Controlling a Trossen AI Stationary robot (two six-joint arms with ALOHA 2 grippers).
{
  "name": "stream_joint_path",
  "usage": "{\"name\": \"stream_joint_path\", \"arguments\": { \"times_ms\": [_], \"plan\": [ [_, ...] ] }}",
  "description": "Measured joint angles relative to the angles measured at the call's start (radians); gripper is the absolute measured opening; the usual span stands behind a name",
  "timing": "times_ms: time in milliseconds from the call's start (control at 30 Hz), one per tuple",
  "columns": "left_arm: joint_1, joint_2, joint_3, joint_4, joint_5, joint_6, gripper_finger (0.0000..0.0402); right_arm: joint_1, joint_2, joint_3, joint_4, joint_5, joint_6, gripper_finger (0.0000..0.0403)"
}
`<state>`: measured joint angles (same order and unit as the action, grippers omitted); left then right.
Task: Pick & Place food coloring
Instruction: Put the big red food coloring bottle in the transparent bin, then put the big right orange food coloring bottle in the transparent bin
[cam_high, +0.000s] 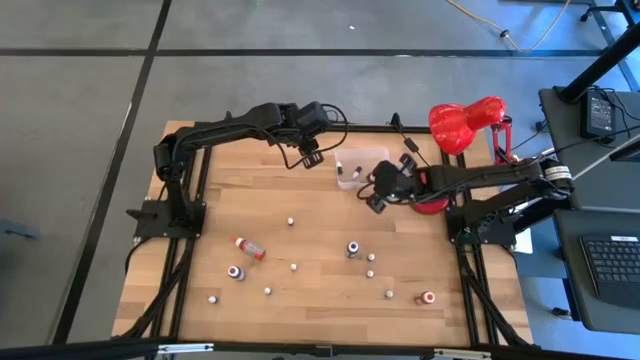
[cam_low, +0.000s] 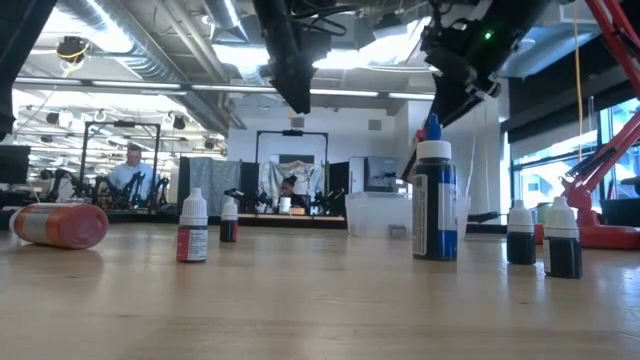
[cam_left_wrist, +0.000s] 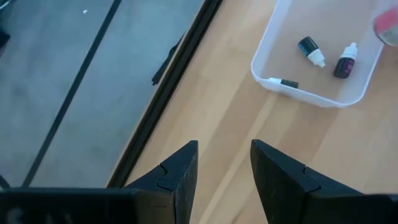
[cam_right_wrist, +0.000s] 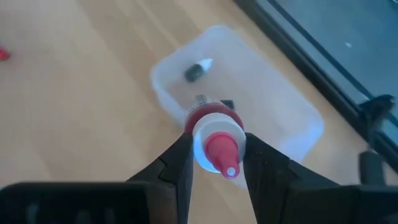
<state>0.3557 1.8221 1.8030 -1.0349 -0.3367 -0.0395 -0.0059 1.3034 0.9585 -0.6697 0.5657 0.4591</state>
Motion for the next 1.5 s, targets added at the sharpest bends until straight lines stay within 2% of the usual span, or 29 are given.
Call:
{"name": "stream_joint_path", "arguments": {
  "times_ms": [400, 567, 767, 1200, 1400, 1500],
  "plan": [
    [0.000, 0.000, 0.000, -0.001, 0.006, -0.011, 0.0143, -0.132, 0.047, -0.004, -0.019, 0.028, 0.000, 0.0118],
    [0.000, 0.000, 0.000, -0.002, 0.005, -0.018, 0.0143, -0.156, 0.082, -0.070, 0.055, 0.023, -0.019, 0.0118],
    [0.000, 0.000, 0.000, -0.002, 0.006, -0.022, 0.0143, -0.198, 0.088, -0.119, 0.093, 0.077, -0.015, 0.0118],
    [0.000, 0.000, 0.000, -0.002, 0.005, -0.029, 0.0143, -0.289, 0.088, -0.150, 0.153, 0.009, 0.009, 0.0120],
    [0.000, 0.000, 0.000, -0.002, 0.005, -0.030, 0.0143, -0.318, 0.088, -0.150, 0.158, 0.010, 0.009, 0.0191],
    [0.000, 0.000, 0.000, -0.002, 0.005, -0.040, 0.0143, -0.331, 0.088, -0.150, 0.158, 0.010, 0.008, 0.0210]
  ]
}}
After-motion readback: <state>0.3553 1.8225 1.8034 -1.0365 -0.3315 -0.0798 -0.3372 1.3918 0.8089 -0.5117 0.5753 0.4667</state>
